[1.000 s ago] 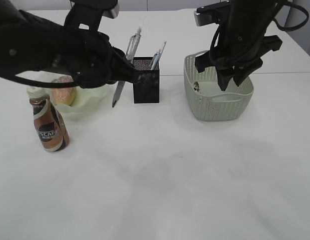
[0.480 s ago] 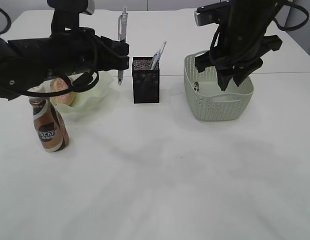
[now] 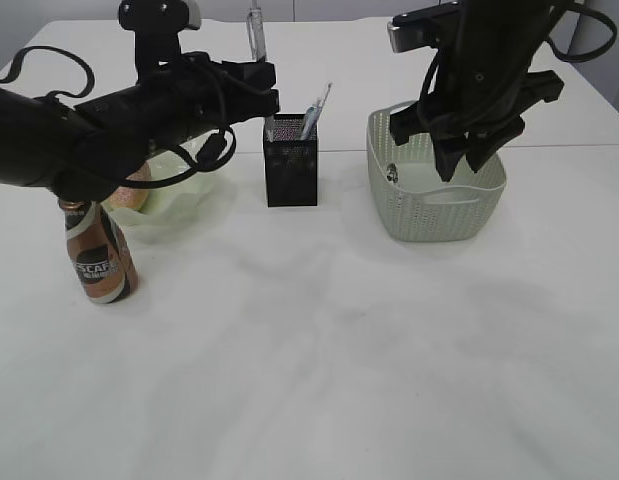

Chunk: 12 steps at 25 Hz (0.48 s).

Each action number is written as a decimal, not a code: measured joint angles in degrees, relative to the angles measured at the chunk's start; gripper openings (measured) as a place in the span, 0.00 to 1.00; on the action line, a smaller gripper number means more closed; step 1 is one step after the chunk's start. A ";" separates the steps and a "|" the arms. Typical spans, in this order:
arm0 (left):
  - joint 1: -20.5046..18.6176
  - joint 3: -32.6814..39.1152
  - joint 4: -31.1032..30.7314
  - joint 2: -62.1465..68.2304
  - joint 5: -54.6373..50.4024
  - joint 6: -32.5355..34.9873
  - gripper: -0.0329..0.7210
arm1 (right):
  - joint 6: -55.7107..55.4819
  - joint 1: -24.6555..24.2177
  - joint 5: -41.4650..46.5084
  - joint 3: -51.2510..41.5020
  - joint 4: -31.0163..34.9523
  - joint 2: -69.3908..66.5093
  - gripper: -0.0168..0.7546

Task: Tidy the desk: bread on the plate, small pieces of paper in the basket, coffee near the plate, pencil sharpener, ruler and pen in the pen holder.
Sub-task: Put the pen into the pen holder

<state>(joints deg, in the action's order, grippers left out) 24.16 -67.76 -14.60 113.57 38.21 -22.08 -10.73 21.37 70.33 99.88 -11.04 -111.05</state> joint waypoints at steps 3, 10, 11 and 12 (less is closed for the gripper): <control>-0.09 -3.56 -0.31 2.48 0.00 0.04 0.13 | 0.00 0.00 0.00 0.00 -0.13 0.00 0.39; -0.09 -11.35 -0.71 7.23 -1.59 0.26 0.13 | 0.00 0.00 0.00 0.00 -0.16 0.00 0.39; -0.09 -12.48 -0.71 7.69 -2.10 0.26 0.13 | 0.00 0.00 0.00 0.00 -0.16 0.00 0.39; -0.09 -13.75 -0.71 8.15 -2.81 0.26 0.13 | 0.11 0.00 0.00 0.00 -0.16 0.00 0.39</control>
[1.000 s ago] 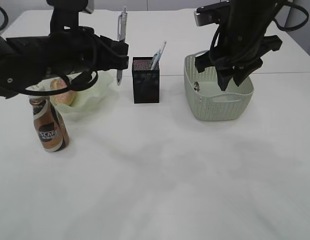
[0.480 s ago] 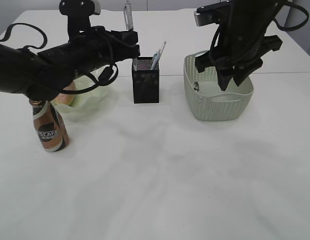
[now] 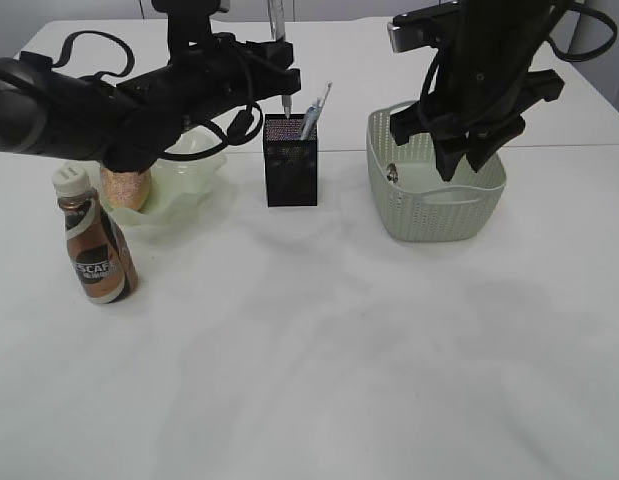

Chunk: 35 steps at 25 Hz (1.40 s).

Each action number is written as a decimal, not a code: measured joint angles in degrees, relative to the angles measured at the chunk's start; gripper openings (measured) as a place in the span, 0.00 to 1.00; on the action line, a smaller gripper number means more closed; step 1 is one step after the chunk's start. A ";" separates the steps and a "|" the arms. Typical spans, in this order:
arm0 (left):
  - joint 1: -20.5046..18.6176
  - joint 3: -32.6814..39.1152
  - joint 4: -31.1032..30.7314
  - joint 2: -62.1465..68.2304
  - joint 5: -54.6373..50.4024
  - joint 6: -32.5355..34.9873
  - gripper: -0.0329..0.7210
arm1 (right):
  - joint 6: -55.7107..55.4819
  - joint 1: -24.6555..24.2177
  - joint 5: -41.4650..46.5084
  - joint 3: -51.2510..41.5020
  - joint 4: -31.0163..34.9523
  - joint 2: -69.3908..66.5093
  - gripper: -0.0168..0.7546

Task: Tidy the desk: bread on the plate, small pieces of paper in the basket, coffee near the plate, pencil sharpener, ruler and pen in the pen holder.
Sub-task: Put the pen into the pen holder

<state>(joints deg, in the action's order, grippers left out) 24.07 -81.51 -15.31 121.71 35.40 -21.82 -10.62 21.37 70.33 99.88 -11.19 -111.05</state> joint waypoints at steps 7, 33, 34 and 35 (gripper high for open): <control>0.00 -6.86 -0.13 4.29 -3.75 0.00 0.13 | 0.08 0.00 0.00 0.00 -0.10 0.00 0.39; -1.97 -15.70 -0.26 12.50 -12.32 3.08 0.14 | 0.65 0.00 0.00 0.00 -0.10 0.00 0.39; -1.97 -15.70 -0.26 12.50 -12.32 3.08 0.14 | 0.65 0.00 0.00 0.00 -0.10 0.00 0.39; -1.97 -15.70 -0.26 12.50 -12.32 3.08 0.14 | 0.65 0.00 0.00 0.00 -0.12 0.00 0.39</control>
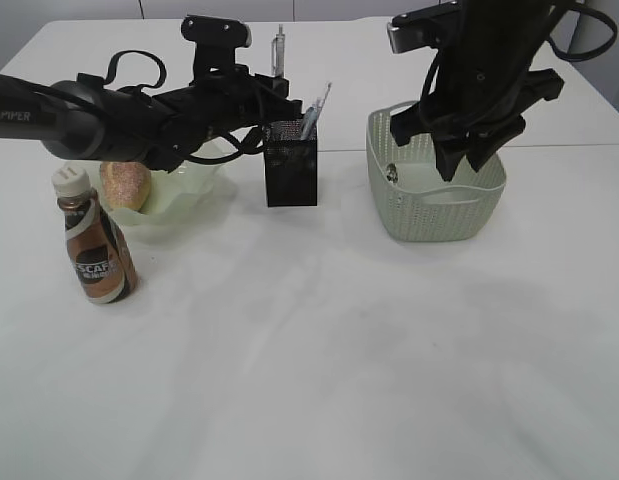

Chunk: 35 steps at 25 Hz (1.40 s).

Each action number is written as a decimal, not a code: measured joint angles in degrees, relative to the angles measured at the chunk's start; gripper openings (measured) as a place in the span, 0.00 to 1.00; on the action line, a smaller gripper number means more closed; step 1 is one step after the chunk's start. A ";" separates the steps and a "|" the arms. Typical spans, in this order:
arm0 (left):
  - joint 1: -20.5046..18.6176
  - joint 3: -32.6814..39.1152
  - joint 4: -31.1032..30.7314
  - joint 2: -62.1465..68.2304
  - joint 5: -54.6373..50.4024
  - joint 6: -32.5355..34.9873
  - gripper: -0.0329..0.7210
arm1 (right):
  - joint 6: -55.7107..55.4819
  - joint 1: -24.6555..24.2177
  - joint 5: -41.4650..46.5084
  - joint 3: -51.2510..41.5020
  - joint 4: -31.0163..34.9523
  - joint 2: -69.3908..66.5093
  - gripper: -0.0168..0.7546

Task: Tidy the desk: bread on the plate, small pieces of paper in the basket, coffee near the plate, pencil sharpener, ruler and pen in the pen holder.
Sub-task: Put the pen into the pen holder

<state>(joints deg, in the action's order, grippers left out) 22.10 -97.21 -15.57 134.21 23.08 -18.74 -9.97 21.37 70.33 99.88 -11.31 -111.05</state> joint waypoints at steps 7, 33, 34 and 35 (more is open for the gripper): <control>0.00 0.00 0.00 0.00 0.00 0.00 0.14 | 0.00 0.00 0.00 0.00 0.00 0.00 0.39; 0.41 0.00 -2.55 0.00 -1.86 0.00 0.16 | 0.12 0.00 0.00 0.00 0.00 0.00 0.39; 0.41 0.00 -2.55 0.00 -2.27 0.00 0.16 | 0.12 0.00 0.00 0.00 0.00 0.00 0.39; 0.41 0.00 -2.55 0.00 -3.08 0.00 0.16 | 0.12 0.00 0.00 0.00 0.00 0.00 0.39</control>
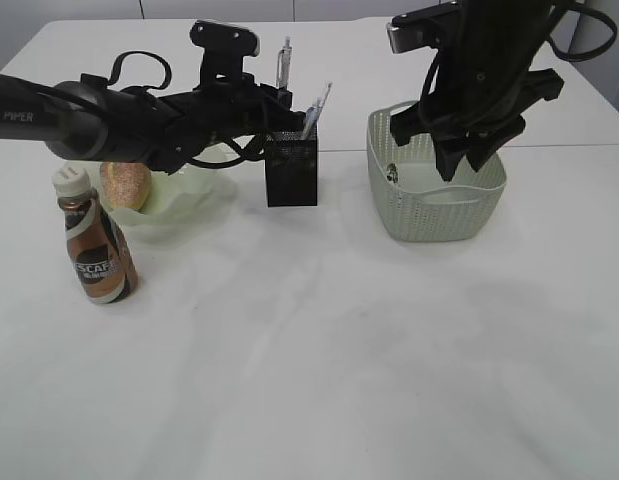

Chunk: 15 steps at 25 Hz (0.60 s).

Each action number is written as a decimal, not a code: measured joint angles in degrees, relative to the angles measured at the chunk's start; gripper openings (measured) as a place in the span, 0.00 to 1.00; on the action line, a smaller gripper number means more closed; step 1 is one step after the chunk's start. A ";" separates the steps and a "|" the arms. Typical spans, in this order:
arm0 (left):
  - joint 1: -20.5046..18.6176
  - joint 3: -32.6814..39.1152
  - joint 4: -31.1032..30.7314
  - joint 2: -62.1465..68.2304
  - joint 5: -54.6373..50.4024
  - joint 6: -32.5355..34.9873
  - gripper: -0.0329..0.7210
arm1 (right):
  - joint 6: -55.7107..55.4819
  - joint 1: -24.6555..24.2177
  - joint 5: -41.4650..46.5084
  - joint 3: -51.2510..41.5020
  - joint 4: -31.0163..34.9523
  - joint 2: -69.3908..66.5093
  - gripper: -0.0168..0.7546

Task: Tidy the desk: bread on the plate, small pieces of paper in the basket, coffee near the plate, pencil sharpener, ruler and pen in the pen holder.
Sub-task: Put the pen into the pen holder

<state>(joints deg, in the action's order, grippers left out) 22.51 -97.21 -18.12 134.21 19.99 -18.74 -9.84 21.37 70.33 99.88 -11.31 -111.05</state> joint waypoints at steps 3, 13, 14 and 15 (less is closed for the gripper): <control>0.25 0.00 0.00 0.00 -1.82 0.00 0.17 | 0.00 0.00 0.00 0.00 0.00 0.00 0.39; 0.33 0.00 0.00 0.00 -2.51 -1.73 0.23 | 0.00 0.00 0.00 0.00 0.00 0.00 0.39; 0.33 0.00 0.00 0.00 -2.72 -2.46 0.27 | 0.00 0.00 0.00 0.00 0.00 0.00 0.39; 0.37 0.00 0.00 0.00 -2.86 -3.20 0.33 | 0.00 0.00 0.00 0.00 0.00 0.00 0.39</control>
<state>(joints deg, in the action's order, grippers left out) 22.88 -97.21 -18.12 134.21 17.14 -21.94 -9.84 21.37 70.33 99.88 -11.31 -111.05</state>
